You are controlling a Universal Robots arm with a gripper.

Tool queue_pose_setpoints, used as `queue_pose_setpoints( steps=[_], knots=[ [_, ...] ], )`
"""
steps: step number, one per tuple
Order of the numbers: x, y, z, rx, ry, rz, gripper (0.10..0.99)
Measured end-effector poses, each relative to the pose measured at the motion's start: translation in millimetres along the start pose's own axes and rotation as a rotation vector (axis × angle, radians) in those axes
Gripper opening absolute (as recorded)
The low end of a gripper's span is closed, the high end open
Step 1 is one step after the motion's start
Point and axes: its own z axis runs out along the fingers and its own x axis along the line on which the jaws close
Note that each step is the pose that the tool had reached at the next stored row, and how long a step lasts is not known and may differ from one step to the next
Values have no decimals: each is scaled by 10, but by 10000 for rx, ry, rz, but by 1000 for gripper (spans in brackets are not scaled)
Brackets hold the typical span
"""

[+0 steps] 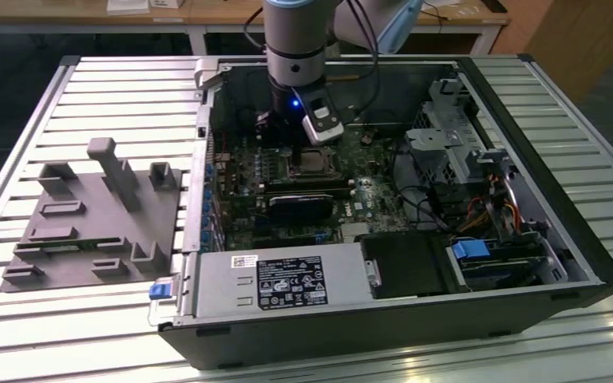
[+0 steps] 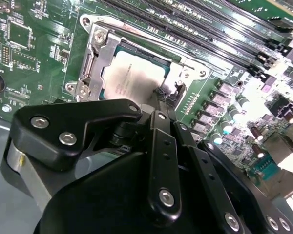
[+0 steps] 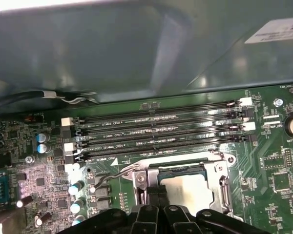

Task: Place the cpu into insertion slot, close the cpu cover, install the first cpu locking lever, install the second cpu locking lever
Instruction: 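Close the cpu cover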

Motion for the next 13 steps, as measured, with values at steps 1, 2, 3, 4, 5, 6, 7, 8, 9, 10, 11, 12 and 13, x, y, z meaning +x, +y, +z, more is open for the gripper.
queue_pose_setpoints(
  steps=[1,2,3,4,5,6,7,8,9,10,11,12,13],
  knots=[
    [-1,1,-15,0,0,0,102],
    [-1,2,-29,0,0,0,102],
    [-1,2,-35,1,0,0,102],
    [-1,2,-34,-1,-1,0,102],
    [-1,2,-34,-2,-1,0,102],
    [-1,2,-35,-1,-1,0,102],
    [-3,3,-35,0,0,-2,102],
    [-10,6,-35,2,1,-3,102],
    [-23,14,-34,3,1,-1,102],
    [-41,25,-32,5,0,-1,102],
    [-60,37,-31,8,-1,-1,102],
    [-80,48,-29,12,-2,-1,102],
    [-101,60,-28,17,-1,-1,102]
  ],
)
